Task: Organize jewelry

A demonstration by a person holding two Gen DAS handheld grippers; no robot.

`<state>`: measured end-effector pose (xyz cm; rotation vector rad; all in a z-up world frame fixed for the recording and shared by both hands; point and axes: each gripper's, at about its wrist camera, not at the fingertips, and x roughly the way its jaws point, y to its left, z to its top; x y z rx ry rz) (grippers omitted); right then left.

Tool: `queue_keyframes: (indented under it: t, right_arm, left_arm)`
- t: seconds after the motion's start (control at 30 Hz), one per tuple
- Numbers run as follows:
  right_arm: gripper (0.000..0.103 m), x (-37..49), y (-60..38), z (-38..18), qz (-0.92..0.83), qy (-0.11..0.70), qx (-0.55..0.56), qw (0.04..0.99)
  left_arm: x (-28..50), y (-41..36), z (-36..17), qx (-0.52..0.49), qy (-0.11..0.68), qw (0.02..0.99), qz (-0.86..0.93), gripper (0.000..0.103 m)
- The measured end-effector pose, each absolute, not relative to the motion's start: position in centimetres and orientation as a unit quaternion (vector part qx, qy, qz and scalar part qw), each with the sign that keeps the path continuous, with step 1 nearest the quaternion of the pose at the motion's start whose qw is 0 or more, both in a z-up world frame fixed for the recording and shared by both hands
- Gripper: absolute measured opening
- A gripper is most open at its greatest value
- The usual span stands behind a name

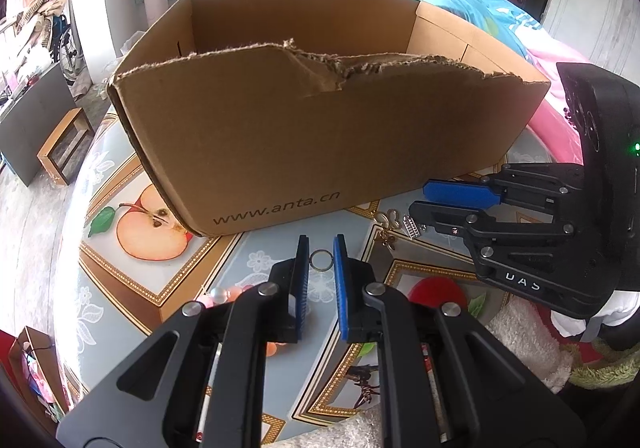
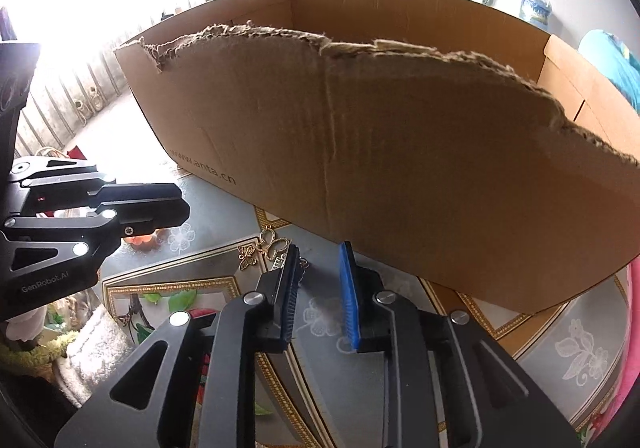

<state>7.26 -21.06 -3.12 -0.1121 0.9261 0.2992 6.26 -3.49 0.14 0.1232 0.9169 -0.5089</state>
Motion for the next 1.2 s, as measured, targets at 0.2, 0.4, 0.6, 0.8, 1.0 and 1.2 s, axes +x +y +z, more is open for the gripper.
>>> queue_keyframes:
  t: [0.2, 0.4, 0.6, 0.8, 1.0, 1.2]
  right_arm:
    - [0.017, 6.1, -22.1, -2.7, 0.096, 0.450, -0.058, 0.886]
    - [0.017, 4.7, -24.5, -2.6, 0.060, 0.460, -0.029, 0.885]
    - [0.017, 4.0, -25.8, -2.5, 0.037, 0.459, -0.020, 0.887]
    - [0.017, 3.4, -27.4, -1.8, 0.047, 0.457, -0.001, 0.888]
    - [0.018, 3.9, -25.6, -2.5, 0.076, 0.461, -0.037, 0.883]
    - [0.004, 4.5, -25.2, -2.7, 0.096, 0.466, -0.025, 0.879]
  left_arm:
    - [6.3, -3.5, 0.1, 0.058, 0.438, 0.864, -0.243, 0.011]
    - [6.4, -3.5, 0.0, 0.057, 0.438, 0.863, -0.245, 0.011]
    - [6.3, -3.5, -0.1, 0.059, 0.437, 0.863, -0.246, 0.011]
    - [6.3, -3.5, -0.2, 0.059, 0.439, 0.863, -0.244, 0.011]
    - [6.2, -3.8, 0.0, 0.061, 0.437, 0.863, -0.247, 0.011]
    - [6.3, -3.6, 0.0, 0.061, 0.438, 0.863, -0.245, 0.011]
